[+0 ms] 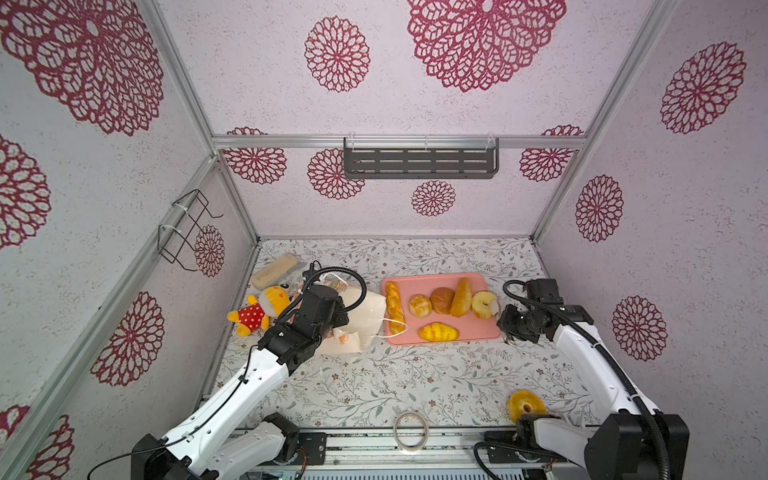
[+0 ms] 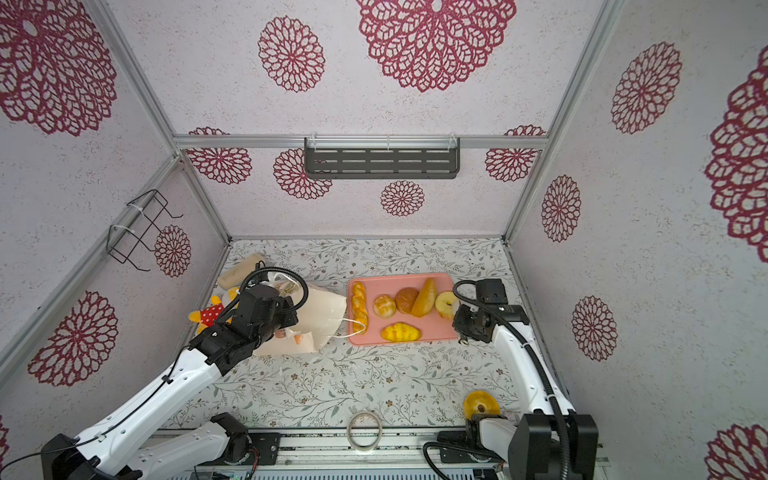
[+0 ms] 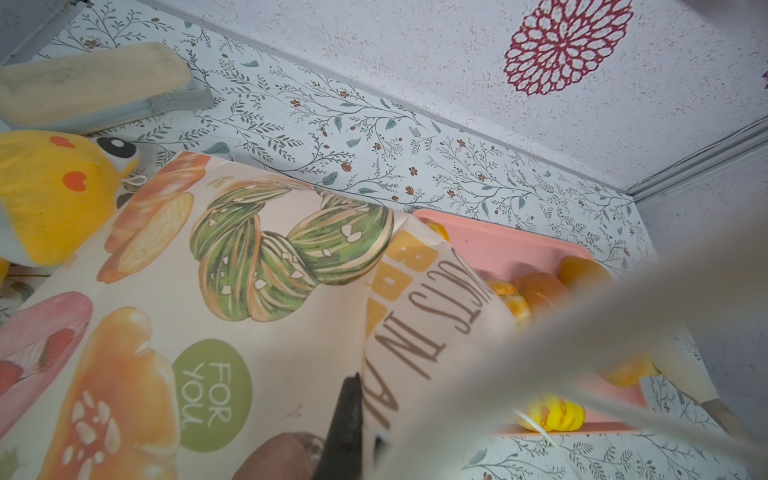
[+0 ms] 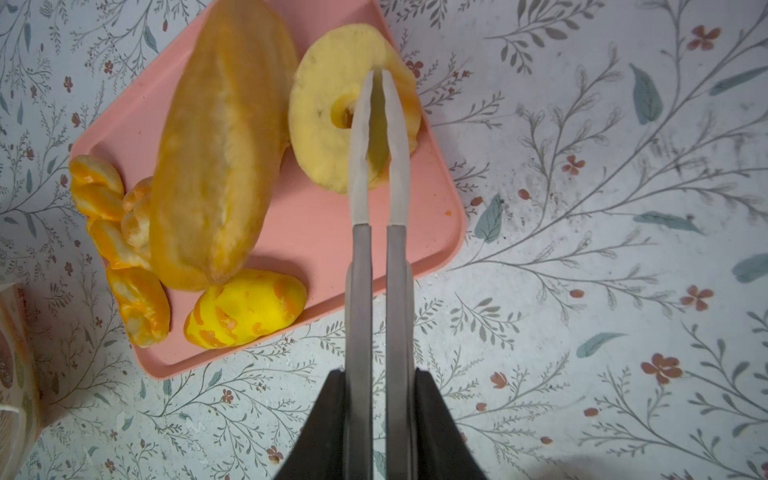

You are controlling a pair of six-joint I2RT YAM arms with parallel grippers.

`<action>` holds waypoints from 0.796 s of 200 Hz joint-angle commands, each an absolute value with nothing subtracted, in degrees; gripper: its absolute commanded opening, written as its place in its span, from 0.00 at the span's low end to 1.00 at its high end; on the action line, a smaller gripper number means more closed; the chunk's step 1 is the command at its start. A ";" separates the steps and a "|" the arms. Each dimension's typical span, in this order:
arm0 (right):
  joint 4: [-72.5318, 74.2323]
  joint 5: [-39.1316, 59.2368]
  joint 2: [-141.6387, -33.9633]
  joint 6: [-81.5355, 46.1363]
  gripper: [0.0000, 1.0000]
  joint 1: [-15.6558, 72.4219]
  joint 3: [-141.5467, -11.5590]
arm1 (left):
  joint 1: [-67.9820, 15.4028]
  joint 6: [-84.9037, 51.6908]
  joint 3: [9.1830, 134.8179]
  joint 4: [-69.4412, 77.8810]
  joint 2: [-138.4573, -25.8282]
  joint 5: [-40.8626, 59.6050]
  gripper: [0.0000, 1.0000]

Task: Take the fake bread out of the paper bag
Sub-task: 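Lift the open right tongs away from the tray toward the robot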

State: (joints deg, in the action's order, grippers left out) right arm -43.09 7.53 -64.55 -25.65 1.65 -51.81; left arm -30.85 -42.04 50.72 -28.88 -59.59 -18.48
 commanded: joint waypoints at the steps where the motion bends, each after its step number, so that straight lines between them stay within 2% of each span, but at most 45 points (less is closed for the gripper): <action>1: -45.70 7.01 -60.53 -27.80 0.15 1.41 -50.70 | -30.37 -41.99 50.01 -27.65 -59.49 -17.71 0.00; 24: -45.27 8.96 -57.68 -28.76 0.17 1.47 -48.52 | -30.38 -42.02 50.01 -27.01 -60.08 -17.18 0.00; 51: -44.39 12.93 -57.19 -28.86 0.29 1.75 -47.65 | -30.32 -42.21 50.10 -26.54 -60.69 -16.53 0.00; 76: -44.51 15.00 -58.33 -28.06 0.36 1.80 -48.47 | -30.34 -42.28 50.27 -26.72 -60.65 -16.33 0.00; 100: -46.24 14.88 -58.99 -27.16 0.43 1.84 -49.77 | -30.33 -42.04 50.21 -27.14 -60.17 -16.68 0.00; 159: -51.33 11.69 -55.07 -28.14 0.50 1.89 -51.43 | -30.32 -41.05 50.36 -27.24 -59.72 -17.32 0.00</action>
